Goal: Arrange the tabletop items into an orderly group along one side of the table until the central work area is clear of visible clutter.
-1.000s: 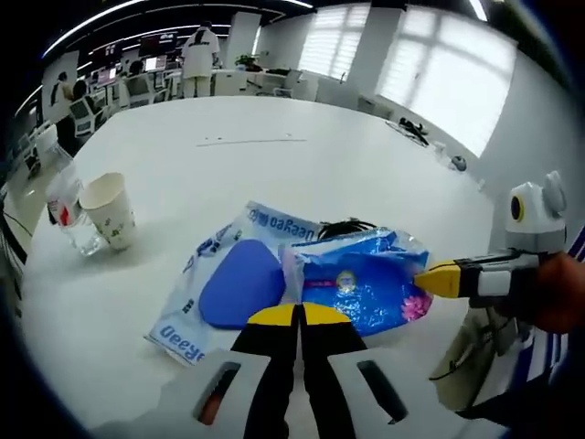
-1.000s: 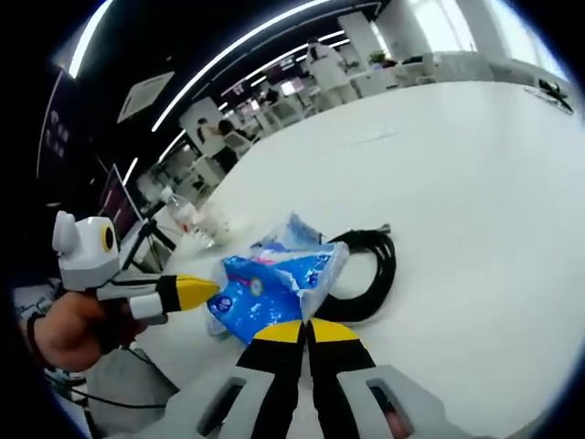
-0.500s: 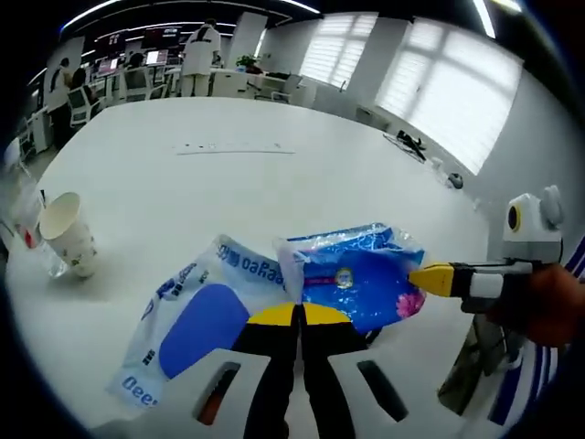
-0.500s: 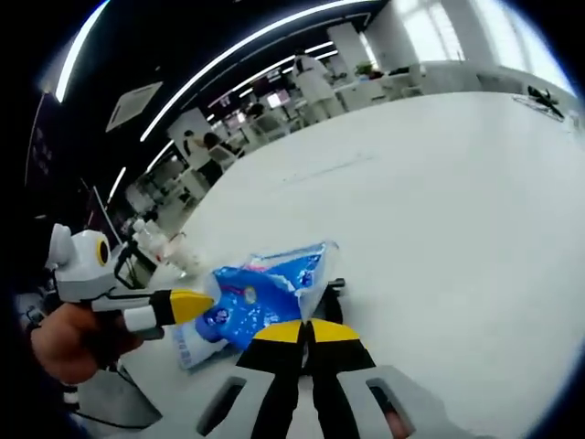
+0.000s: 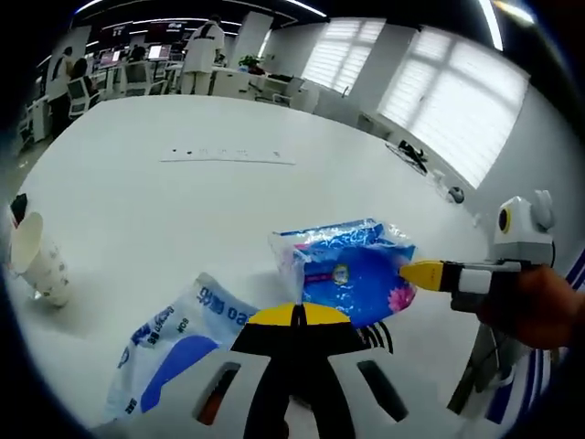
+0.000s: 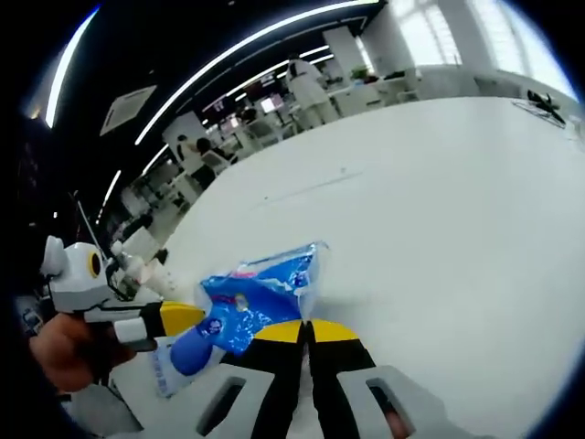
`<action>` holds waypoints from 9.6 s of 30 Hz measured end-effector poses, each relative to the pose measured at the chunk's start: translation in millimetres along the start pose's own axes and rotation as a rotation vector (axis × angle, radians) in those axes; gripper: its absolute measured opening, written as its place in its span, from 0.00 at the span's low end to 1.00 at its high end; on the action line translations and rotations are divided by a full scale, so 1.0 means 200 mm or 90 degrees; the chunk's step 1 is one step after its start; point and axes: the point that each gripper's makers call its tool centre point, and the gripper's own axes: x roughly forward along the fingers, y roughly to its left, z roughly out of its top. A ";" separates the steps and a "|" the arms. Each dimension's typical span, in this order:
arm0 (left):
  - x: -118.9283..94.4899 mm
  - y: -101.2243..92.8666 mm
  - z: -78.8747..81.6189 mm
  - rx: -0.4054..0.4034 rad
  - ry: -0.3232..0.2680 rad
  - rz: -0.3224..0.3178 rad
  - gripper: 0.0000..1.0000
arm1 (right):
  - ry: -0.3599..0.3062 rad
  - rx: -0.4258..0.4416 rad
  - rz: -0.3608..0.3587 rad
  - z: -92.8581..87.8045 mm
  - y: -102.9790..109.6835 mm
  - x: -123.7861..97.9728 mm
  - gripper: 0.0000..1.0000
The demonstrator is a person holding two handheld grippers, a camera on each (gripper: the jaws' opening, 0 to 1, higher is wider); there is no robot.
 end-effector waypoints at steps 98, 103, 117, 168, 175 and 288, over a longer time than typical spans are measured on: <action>-0.73 0.52 -0.58 -0.119 0.020 0.175 0.12 | 0.022 -0.013 0.003 -0.38 0.27 -0.04 0.14; -0.76 0.53 -0.62 -0.129 0.027 0.179 0.12 | 0.026 -0.002 -0.001 -0.44 0.30 -0.08 0.14; -0.74 0.47 -0.67 -0.162 0.029 0.146 0.14 | 0.041 -0.026 0.030 -0.51 0.40 -0.14 0.18; -0.61 0.41 -0.76 -0.131 0.059 0.112 0.09 | 0.033 -0.012 0.019 -0.75 0.43 -0.42 0.30; -0.60 0.41 -0.74 -0.143 0.042 0.109 0.04 | 0.038 -0.011 0.020 -0.76 0.43 -0.42 0.30; -1.00 0.70 -0.97 -0.231 0.030 0.211 0.04 | 0.201 -0.103 0.104 -0.78 0.86 0.12 0.11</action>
